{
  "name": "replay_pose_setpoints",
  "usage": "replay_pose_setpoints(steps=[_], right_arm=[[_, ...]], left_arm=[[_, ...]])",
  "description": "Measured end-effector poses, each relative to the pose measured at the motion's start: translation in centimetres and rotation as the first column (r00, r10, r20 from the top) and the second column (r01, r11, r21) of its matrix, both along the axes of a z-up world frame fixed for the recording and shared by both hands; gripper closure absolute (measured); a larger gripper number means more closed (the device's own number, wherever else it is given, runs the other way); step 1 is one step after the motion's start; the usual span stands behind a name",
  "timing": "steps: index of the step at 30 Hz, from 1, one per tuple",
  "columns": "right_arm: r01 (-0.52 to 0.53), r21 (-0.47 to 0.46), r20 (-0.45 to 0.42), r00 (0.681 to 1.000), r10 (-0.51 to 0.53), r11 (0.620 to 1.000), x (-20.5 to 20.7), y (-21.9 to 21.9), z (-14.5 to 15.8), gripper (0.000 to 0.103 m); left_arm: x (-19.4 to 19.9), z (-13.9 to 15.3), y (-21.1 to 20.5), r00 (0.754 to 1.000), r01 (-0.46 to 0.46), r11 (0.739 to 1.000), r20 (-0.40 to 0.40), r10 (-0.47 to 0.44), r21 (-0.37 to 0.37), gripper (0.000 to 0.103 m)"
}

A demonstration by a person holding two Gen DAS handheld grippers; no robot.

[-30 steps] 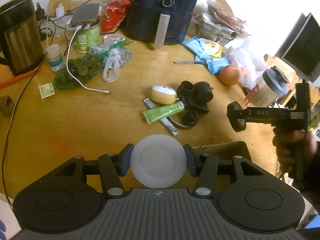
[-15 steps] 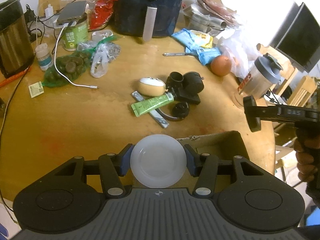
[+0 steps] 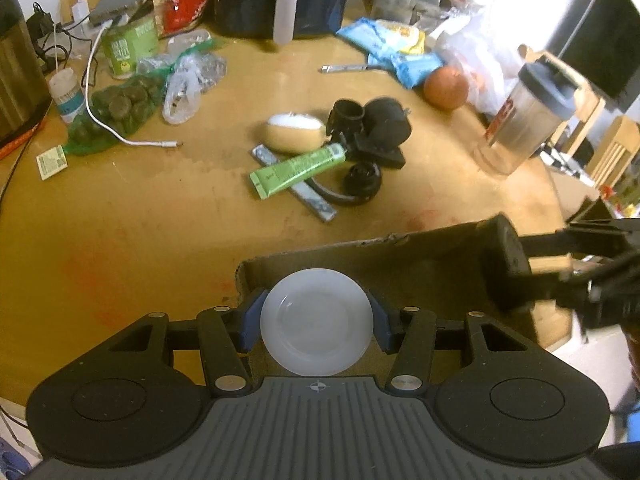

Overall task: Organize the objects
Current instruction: 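Carry the tape roll into the cardboard box and release while the left gripper drops the jar there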

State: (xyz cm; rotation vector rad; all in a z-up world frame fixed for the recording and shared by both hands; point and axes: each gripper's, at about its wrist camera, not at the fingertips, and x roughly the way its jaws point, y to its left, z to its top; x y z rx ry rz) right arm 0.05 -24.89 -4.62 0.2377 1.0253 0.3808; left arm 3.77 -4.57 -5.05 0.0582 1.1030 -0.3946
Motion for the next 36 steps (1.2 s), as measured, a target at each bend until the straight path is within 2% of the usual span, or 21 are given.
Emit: replay_pose_setpoints(steps=[3, 7, 13, 18, 22, 26, 31, 36], right_arm=[[-0.074, -0.083, -0.033, 0.997, 0.072, 0.994, 0.5, 2.2, -1.2, 0.028], [-0.166, -0.239, -0.074, 0.986, 0.152, 0.957, 0.8, 4.7, -2.8, 0.028], [-0.220, -0.341, -0.145, 0.973, 0.180, 0.914, 1.8, 5.8, -4.6, 0.028], [-0.204, -0.350, -0.162, 0.975, 0.155, 0.914, 2.5, 5.6, -5.1, 0.028], [-0.205, -0.348, -0.138, 0.976, 0.166, 0.915, 2.4, 5.8, -4.5, 0.006], [-0.222, -0.320, -0.111, 0.974, 0.197, 0.921, 2.0, 5.9, -3.5, 0.000], [-0.160, -0.262, -0.054, 0.987, 0.151, 0.952, 1.3, 5.3, -2.9, 0.000], [-0.076, -0.140, -0.012, 0.997, 0.075, 0.987, 0.7, 4.2, -1.9, 0.000]], left_arm=[[0.5, -1.1, -0.3, 1.000, 0.002, 1.000, -0.009, -0.002, 0.029, 0.051], [1.0, -2.3, -0.5, 1.000, -0.002, 0.998, -0.024, 0.003, 0.055, 0.051], [1.4, -3.0, -1.0, 1.000, 0.014, 0.997, -0.018, -0.012, 0.076, 0.051], [1.8, -2.6, -1.0, 1.000, 0.005, 0.999, 0.009, -0.005, 0.048, 0.049], [2.0, -2.3, -0.8, 1.000, -0.003, 0.999, -0.001, 0.003, 0.034, 0.049], [1.8, -1.5, -0.5, 1.000, -0.007, 1.000, 0.009, 0.007, 0.007, 0.049], [1.6, 0.0, -0.2, 0.999, -0.010, 1.000, 0.041, 0.011, -0.026, 0.049], [1.8, 1.5, -0.1, 0.997, -0.007, 0.999, 0.078, 0.011, -0.052, 0.049]])
